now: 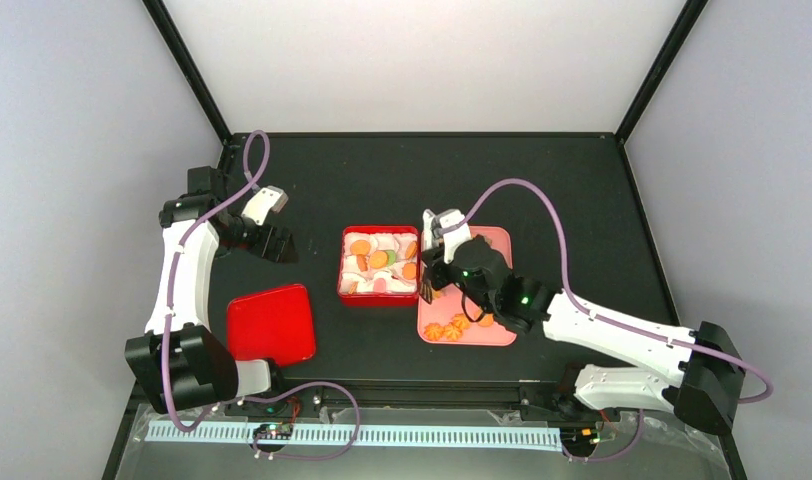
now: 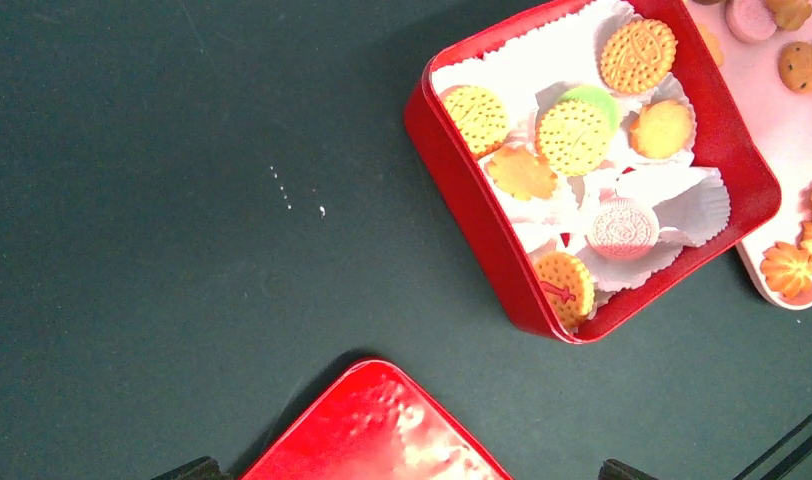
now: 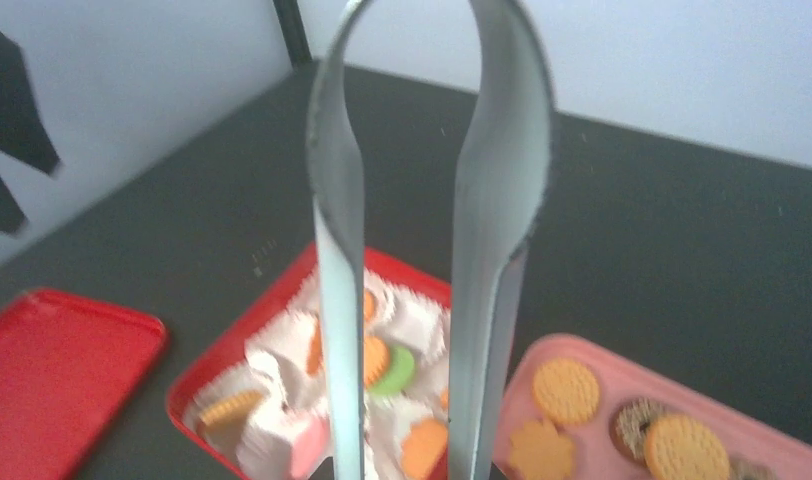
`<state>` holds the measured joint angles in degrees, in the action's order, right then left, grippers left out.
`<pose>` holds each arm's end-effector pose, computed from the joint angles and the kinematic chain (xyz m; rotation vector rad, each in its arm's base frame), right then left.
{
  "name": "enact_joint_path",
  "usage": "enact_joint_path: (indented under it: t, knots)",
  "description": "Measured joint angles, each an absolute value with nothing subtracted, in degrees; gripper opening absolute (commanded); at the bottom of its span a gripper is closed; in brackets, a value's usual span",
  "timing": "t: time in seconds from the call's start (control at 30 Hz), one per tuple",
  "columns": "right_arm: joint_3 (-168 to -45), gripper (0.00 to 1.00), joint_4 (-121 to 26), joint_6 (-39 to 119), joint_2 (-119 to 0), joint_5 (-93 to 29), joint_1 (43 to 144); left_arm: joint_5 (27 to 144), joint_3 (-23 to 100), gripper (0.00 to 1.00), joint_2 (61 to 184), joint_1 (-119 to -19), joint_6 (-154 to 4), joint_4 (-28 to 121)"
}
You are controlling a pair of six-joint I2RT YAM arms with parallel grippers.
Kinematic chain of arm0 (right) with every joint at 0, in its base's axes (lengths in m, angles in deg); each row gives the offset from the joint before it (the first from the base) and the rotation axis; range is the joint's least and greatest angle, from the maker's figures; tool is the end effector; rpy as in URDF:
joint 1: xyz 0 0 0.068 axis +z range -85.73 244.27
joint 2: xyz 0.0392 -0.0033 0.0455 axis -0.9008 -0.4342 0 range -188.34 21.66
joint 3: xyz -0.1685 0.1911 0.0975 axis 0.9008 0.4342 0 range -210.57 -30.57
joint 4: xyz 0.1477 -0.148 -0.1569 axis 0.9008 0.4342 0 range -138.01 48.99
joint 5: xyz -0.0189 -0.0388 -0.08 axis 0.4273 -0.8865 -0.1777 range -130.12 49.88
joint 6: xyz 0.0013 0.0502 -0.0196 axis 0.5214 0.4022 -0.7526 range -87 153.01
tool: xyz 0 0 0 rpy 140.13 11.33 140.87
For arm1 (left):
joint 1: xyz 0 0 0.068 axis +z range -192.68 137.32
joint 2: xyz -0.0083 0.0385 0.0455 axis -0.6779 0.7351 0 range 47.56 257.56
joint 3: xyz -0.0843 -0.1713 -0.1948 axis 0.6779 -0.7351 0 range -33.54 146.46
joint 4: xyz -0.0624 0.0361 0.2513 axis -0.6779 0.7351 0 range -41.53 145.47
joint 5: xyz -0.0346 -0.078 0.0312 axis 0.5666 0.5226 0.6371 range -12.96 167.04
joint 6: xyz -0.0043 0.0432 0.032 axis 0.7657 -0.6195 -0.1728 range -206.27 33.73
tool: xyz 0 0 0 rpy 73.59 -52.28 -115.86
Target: Pack the cookies
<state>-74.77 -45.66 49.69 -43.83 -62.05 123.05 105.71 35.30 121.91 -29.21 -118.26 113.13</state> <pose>0.1454 0.2143 0.2778 -0.4740 1.9260 0.4860 0.2315 0.0380 0.3050 0.5333 2.5485 -0.4373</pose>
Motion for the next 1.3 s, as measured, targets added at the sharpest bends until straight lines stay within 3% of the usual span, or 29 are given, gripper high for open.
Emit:
enact_joint_path:
  t: [0.33,0.57,1.0,1.3]
  knots:
    - [-86.92,0.07,-47.95,46.79,-51.85,-59.10,123.05,105.31,34.58,0.99,121.82,-29.21,-118.30,113.13]
    - [-87.14,0.18,-48.41,46.85,-59.35,-58.62,123.05,104.88,34.36,0.99,120.67,-29.21,-118.57,113.13]
    - [-88.08,0.37,-51.10,47.66,-60.38,-58.60,123.05,104.26,33.46,0.99,120.67,-29.19,-118.74,113.02]
    - [-88.08,0.39,-51.41,48.34,-60.73,-58.60,123.05,104.20,33.35,0.99,120.67,-29.19,-118.74,113.04]
